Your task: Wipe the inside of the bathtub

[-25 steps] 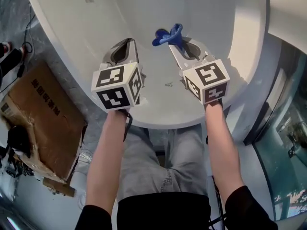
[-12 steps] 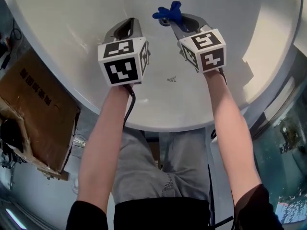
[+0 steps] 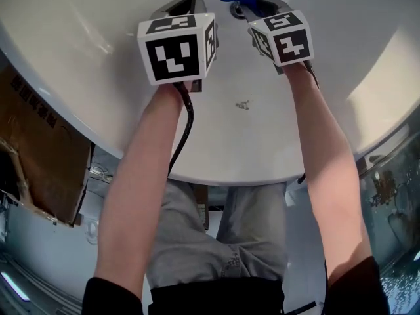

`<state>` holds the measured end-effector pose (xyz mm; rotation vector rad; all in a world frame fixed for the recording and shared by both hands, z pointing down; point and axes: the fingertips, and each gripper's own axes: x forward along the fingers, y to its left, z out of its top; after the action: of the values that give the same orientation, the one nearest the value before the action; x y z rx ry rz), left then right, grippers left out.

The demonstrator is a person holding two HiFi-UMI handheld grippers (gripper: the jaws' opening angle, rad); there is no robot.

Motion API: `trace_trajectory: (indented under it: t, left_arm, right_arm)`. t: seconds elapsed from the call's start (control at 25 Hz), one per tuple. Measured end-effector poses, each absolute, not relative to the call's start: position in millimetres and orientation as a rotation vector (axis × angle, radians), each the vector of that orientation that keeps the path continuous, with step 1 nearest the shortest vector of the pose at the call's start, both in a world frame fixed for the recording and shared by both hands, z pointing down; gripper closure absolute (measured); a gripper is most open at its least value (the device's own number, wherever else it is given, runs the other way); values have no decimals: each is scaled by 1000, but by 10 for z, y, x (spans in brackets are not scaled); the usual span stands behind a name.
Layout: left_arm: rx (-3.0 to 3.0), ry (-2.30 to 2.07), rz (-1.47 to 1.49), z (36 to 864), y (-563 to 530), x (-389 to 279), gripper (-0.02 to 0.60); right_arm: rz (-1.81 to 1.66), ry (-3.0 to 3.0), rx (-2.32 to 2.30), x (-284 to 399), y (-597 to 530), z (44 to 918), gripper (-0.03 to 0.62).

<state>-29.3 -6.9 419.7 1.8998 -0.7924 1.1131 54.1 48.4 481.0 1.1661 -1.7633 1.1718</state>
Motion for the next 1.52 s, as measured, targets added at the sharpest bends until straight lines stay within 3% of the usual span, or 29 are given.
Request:
trace_trajectory:
  t: [0.36, 0.76, 1.52]
  left_arm:
    - [1862, -734, 1201, 4477, 74, -268, 580]
    - [1775, -751, 1327, 4667, 250, -445, 580]
    - [1759, -820, 1277, 4409, 205, -628, 580]
  right_arm:
    - [1307, -1699, 1171, 466, 804, 5360, 528]
    - [1441, -1716, 958, -87, 1157, 5691, 526]
    - [1514, -1868, 528, -742, 1532, 5271, 526]
